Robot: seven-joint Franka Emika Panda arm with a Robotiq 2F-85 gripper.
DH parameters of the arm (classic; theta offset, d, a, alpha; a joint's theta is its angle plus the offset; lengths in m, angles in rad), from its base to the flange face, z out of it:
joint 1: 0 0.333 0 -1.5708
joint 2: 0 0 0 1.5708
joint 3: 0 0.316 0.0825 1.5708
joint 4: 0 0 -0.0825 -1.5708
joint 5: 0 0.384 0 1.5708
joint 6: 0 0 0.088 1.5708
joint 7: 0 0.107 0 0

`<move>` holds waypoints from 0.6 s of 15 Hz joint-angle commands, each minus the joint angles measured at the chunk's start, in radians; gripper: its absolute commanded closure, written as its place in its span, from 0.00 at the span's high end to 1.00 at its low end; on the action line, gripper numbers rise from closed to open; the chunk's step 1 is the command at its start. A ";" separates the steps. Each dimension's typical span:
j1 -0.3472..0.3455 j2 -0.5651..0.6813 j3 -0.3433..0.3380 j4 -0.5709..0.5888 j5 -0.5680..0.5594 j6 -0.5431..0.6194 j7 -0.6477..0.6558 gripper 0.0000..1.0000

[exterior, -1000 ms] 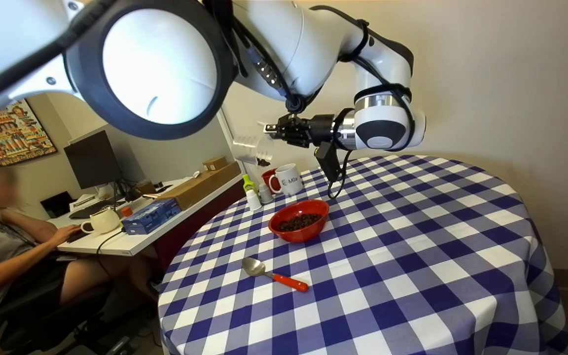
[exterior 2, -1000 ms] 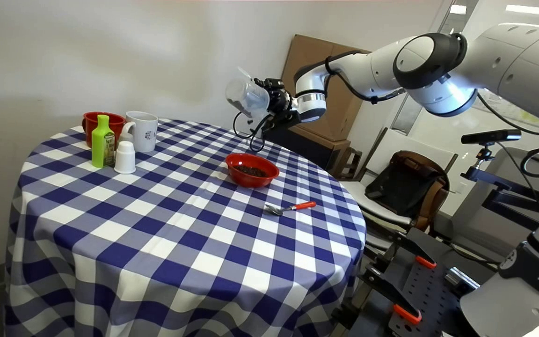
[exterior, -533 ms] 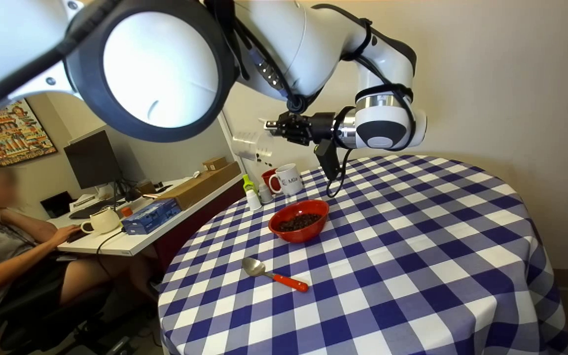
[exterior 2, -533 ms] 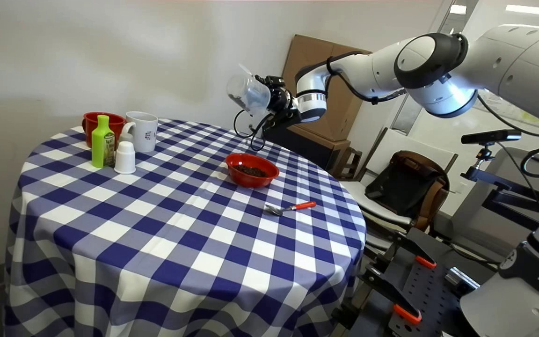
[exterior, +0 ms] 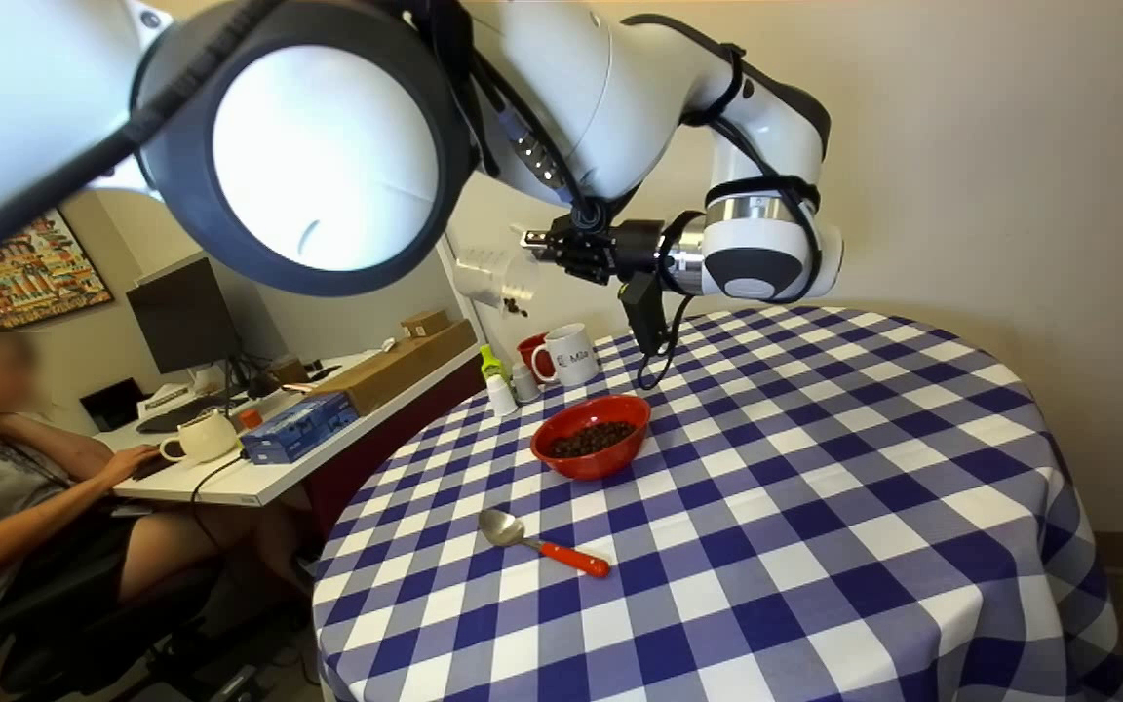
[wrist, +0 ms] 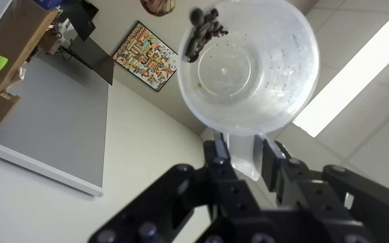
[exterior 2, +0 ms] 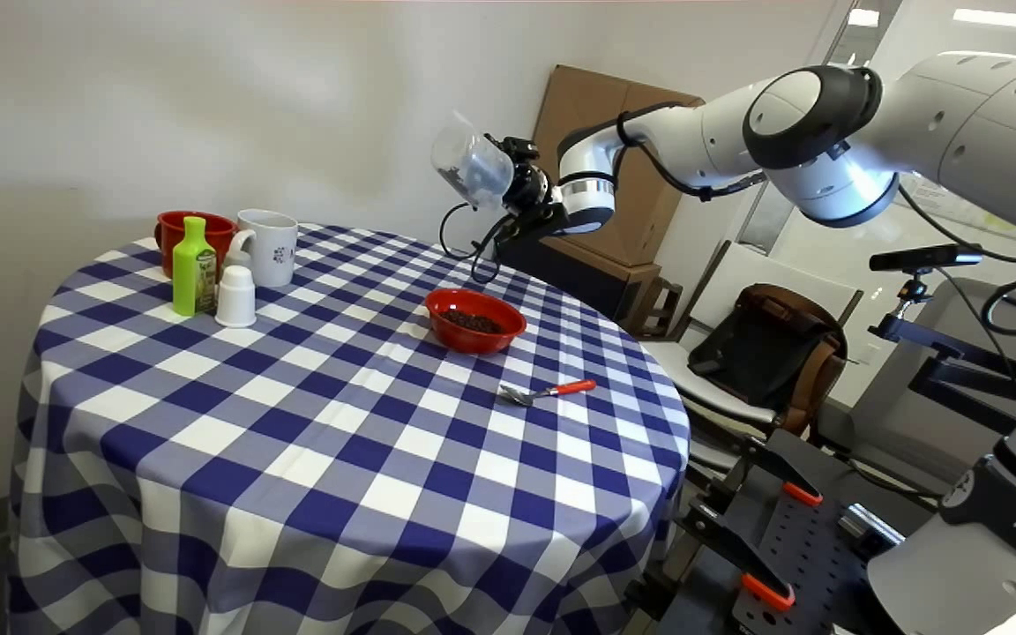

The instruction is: Pour the contents of the cup into the bowl

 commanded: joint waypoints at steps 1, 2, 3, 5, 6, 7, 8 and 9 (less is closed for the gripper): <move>-0.010 0.046 0.029 0.059 0.030 -0.036 0.058 0.08; -0.011 0.049 0.032 0.061 0.030 -0.035 0.062 0.08; -0.011 0.050 0.034 0.062 0.030 -0.034 0.065 0.08; -0.011 0.052 0.038 0.065 0.030 -0.033 0.072 0.08; -0.010 0.053 0.039 0.067 0.029 -0.031 0.075 0.08; -0.009 0.052 0.038 0.069 0.026 -0.029 0.077 0.08; -0.008 0.051 0.038 0.071 0.024 -0.027 0.079 0.08; -0.003 0.047 0.032 0.073 0.014 -0.023 0.077 0.08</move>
